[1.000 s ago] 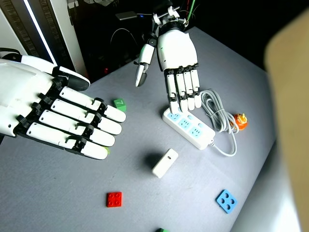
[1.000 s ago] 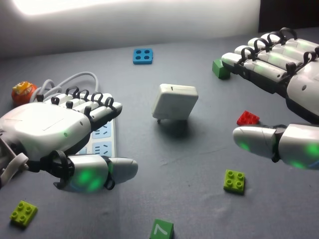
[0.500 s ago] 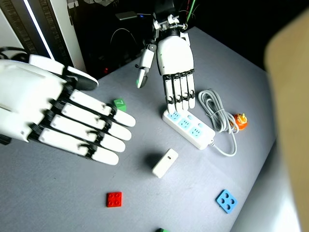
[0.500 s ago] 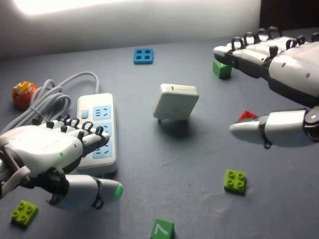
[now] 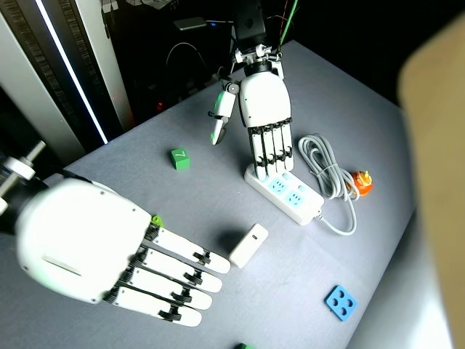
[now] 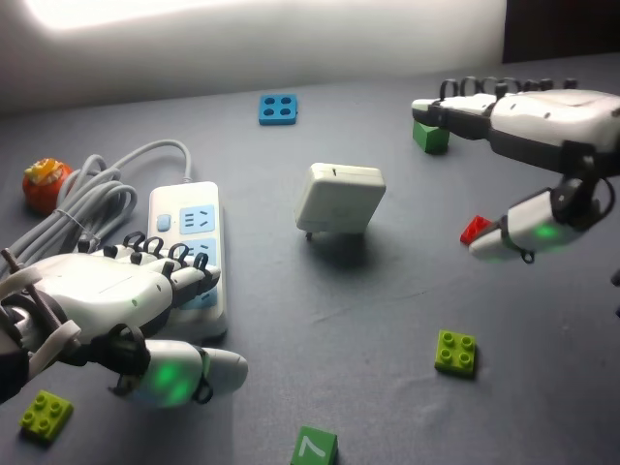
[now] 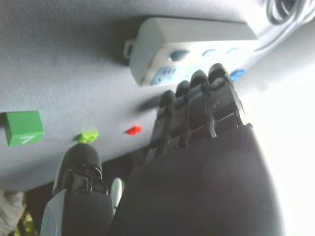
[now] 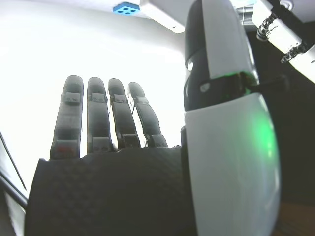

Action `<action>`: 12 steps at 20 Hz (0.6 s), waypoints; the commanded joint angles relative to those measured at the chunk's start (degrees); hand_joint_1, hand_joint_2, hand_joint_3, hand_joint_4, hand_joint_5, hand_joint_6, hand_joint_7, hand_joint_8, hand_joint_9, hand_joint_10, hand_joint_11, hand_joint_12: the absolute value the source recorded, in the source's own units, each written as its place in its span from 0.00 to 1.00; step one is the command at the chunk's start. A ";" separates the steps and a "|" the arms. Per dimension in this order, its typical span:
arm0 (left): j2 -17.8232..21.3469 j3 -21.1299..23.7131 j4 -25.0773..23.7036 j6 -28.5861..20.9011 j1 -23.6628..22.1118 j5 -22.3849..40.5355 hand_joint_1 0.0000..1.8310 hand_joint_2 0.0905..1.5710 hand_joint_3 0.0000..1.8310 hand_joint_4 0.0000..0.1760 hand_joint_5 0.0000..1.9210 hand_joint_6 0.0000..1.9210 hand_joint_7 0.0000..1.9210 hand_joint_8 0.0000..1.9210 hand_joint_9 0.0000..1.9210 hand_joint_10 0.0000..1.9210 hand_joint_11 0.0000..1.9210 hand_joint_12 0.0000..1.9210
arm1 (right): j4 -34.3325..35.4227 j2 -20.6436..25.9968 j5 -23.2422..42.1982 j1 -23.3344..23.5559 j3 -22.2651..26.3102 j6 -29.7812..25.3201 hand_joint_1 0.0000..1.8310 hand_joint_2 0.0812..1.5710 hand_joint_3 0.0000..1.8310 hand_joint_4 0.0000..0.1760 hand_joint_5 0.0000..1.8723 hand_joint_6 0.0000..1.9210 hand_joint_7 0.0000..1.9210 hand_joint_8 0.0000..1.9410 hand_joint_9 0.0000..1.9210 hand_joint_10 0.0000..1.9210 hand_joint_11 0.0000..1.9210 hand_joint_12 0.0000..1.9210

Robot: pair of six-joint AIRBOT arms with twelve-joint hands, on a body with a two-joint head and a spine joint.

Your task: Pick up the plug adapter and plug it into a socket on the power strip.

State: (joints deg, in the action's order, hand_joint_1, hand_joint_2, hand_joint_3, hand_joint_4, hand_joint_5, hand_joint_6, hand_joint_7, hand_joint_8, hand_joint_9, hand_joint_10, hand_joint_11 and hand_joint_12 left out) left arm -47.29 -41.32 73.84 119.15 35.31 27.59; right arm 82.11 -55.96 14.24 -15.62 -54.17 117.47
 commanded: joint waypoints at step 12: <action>-0.19 -0.54 4.82 3.06 0.14 2.38 0.00 0.74 0.00 0.00 0.03 0.00 0.03 0.00 0.02 0.00 0.00 0.00 | 15.97 -13.99 -7.87 4.16 -18.90 6.57 0.64 0.61 0.00 0.00 0.08 0.01 0.05 0.00 0.04 0.01 0.00 0.25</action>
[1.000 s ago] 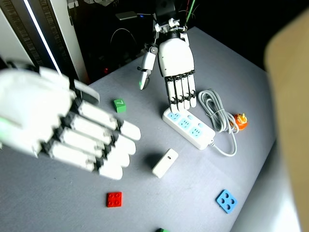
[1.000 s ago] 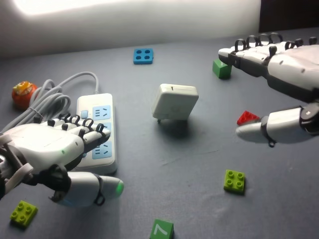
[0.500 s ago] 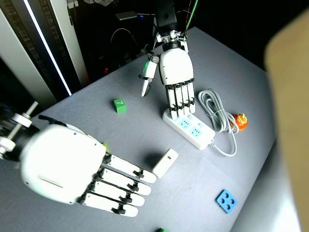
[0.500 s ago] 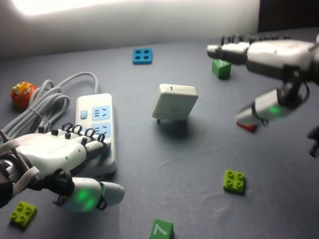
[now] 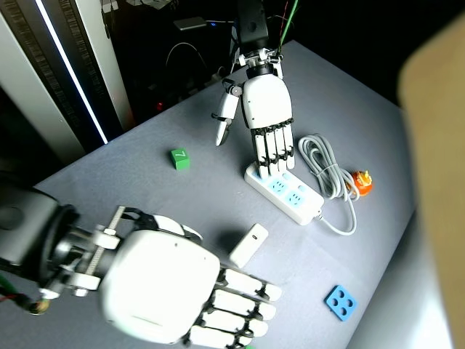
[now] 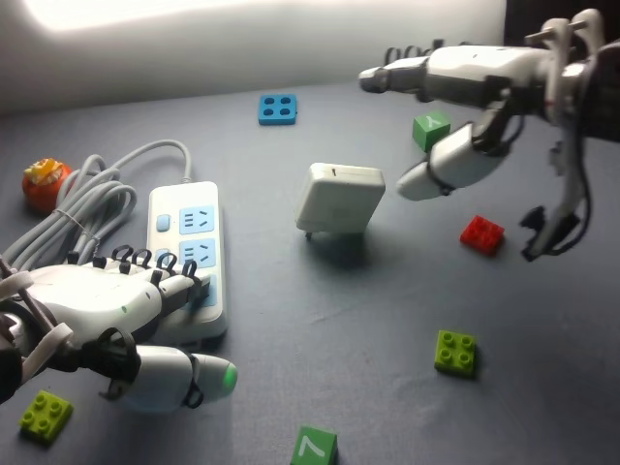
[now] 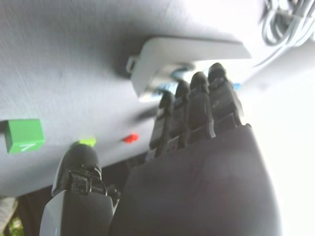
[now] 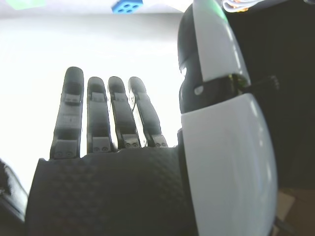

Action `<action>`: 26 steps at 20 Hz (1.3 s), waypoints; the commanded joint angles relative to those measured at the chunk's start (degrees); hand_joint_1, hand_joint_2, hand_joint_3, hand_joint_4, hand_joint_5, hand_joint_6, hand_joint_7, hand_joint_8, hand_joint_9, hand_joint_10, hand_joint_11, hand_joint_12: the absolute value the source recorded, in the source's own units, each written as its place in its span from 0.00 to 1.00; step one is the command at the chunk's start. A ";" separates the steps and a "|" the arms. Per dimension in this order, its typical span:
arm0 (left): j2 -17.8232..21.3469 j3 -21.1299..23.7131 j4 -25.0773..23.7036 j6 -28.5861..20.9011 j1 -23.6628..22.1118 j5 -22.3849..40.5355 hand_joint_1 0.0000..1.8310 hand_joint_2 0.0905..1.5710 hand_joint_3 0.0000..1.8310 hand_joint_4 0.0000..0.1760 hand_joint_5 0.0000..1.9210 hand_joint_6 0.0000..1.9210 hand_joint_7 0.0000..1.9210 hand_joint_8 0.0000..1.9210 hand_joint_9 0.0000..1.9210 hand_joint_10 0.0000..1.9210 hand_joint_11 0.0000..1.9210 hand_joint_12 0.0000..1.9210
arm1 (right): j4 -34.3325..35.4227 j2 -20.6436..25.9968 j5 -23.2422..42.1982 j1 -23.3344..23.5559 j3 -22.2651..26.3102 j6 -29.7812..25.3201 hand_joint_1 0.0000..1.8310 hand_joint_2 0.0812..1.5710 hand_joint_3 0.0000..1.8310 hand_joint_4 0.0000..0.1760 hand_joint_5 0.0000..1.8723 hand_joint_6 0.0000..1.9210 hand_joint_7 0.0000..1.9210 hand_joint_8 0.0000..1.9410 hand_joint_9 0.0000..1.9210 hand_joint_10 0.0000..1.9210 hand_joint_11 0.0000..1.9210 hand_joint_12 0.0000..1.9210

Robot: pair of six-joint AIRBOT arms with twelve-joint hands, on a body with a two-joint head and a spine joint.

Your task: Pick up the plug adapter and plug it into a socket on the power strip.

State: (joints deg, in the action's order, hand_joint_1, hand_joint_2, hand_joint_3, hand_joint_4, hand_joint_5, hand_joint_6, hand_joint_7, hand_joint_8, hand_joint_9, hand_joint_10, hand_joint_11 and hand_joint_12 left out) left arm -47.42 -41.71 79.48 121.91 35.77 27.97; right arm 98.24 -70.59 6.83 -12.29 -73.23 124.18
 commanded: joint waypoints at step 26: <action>-1.16 0.99 6.04 0.25 1.62 -1.87 0.00 0.75 0.00 0.00 0.04 0.00 0.03 0.00 0.01 0.00 0.00 0.00 | -2.28 -15.58 -0.37 -2.93 -14.20 1.25 0.65 0.61 0.00 0.00 0.14 0.00 0.11 0.00 0.09 0.00 0.00 0.39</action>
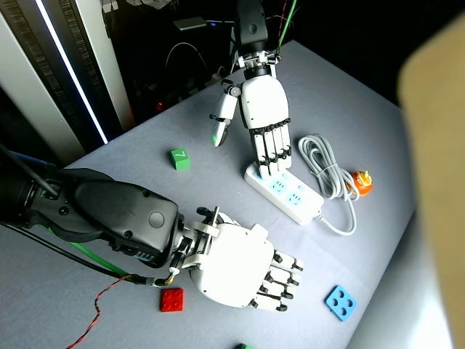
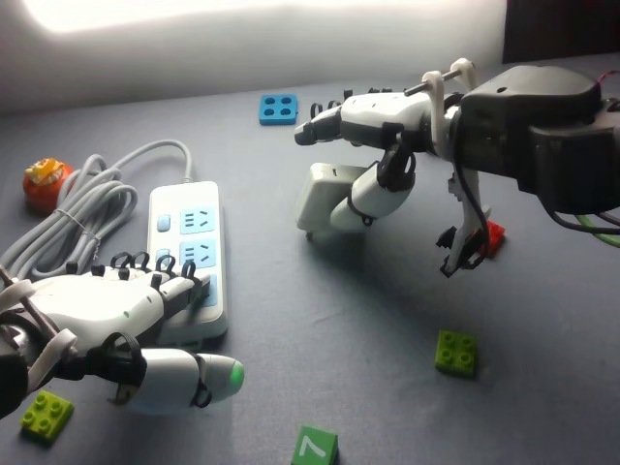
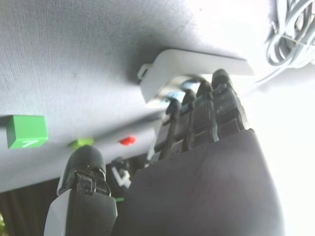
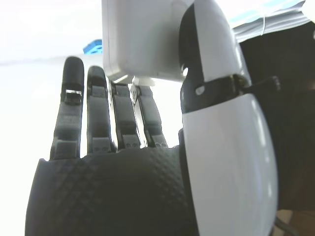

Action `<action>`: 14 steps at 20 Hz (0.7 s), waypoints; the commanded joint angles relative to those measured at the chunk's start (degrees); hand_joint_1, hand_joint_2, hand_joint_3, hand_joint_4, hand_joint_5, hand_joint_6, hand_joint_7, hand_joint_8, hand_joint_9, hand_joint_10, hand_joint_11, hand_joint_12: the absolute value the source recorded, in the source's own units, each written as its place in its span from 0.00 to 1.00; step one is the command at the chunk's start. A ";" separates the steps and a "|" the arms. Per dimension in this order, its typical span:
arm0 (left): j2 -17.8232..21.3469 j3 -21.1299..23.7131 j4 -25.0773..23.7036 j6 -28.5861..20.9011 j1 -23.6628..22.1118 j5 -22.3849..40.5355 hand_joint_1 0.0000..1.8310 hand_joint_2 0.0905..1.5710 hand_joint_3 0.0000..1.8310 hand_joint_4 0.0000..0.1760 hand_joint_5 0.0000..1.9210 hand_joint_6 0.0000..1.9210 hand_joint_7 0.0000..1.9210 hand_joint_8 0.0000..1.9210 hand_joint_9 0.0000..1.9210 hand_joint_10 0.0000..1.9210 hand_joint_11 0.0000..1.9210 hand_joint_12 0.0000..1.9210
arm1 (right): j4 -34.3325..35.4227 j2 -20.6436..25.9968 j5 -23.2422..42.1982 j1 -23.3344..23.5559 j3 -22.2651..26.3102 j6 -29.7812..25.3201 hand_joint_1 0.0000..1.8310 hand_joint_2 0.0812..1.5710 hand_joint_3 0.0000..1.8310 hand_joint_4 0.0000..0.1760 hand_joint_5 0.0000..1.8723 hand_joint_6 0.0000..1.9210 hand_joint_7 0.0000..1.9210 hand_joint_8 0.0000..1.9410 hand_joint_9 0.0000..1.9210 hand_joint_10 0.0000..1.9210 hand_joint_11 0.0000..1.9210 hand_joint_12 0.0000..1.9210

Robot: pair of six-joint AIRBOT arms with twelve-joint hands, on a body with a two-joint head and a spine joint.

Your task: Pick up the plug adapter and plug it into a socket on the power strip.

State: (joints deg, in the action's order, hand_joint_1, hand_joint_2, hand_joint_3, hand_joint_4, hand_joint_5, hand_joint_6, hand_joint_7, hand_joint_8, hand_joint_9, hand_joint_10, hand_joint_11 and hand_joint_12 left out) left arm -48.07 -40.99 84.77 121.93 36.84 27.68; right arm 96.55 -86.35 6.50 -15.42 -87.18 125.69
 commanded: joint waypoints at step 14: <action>-0.50 0.37 0.75 -0.13 1.14 -2.58 0.00 0.75 0.00 0.00 0.04 0.00 0.03 0.00 0.02 0.00 0.00 0.00 | -0.59 -0.34 0.91 -0.67 -0.74 -0.92 0.66 0.63 0.00 0.00 0.15 0.00 0.11 0.00 0.10 0.00 0.00 0.41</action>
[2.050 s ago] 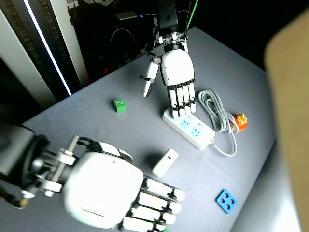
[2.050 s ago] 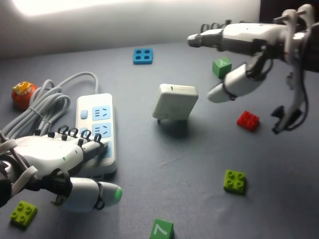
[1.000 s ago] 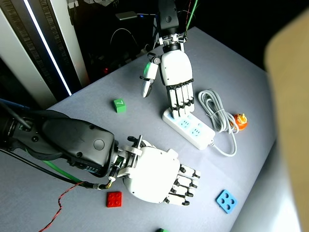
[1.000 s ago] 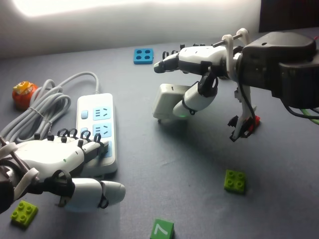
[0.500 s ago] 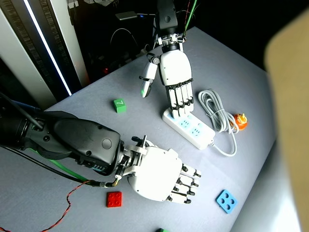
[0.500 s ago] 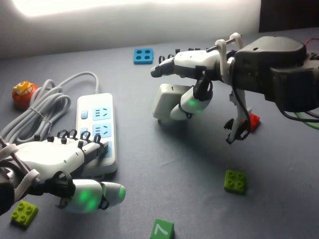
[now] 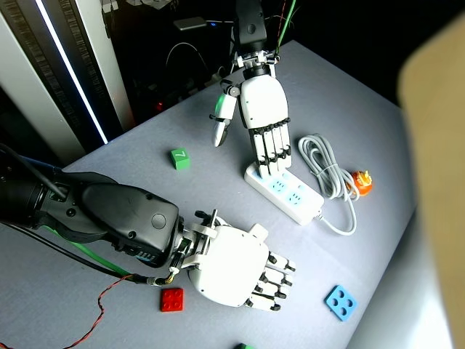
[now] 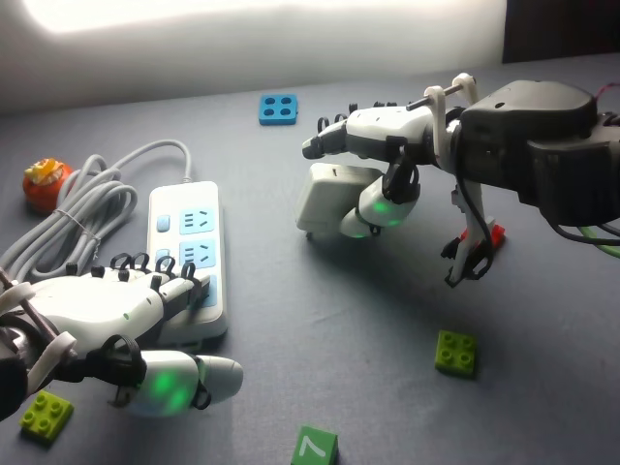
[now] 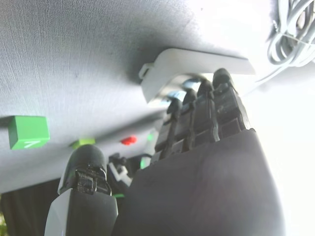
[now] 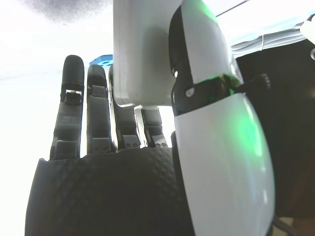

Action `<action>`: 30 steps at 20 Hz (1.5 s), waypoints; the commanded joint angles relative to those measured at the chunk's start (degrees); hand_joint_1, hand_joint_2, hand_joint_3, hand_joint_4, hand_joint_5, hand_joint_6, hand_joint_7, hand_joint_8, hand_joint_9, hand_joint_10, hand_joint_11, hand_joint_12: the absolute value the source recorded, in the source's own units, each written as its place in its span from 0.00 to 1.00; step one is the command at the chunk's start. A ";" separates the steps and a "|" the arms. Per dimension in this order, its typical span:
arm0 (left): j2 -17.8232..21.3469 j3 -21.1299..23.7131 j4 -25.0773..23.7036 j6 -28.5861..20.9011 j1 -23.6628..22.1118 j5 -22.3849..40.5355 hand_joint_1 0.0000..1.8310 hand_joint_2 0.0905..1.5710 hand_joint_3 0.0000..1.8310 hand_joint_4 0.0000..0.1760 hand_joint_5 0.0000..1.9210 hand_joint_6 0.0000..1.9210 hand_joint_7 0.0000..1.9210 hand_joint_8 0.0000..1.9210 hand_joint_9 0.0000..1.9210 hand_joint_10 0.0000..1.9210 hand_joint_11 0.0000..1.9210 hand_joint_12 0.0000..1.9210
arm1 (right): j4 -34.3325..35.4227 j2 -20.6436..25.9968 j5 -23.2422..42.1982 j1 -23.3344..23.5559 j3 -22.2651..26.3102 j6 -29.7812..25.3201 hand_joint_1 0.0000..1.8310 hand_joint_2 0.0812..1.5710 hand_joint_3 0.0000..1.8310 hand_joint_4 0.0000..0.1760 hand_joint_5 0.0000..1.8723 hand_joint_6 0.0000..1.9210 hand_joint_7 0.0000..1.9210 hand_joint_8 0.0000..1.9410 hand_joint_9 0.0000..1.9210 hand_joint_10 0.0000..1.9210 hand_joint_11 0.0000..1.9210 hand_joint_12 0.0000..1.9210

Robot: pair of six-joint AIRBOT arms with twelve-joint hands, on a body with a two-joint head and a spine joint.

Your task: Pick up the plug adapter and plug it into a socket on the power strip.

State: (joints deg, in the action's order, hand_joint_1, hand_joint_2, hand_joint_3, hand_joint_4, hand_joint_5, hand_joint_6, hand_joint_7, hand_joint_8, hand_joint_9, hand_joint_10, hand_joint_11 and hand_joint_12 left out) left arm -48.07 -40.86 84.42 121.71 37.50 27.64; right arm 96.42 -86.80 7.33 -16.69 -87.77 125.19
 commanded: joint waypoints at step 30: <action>-0.51 0.11 1.11 -0.33 1.47 -4.67 0.00 0.76 0.00 0.00 0.04 0.00 0.03 0.00 0.01 0.00 0.00 0.00 | -0.45 -1.63 1.06 0.48 -0.61 -1.76 0.66 0.71 0.00 0.00 0.41 0.52 0.52 0.39 0.50 0.08 0.25 0.66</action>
State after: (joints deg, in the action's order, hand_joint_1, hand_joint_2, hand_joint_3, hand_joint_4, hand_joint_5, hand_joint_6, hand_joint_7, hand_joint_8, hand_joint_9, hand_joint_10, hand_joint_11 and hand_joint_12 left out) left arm -48.07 -40.95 83.83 121.30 38.15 27.11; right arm 96.42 -88.71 8.36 -16.64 -88.23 123.90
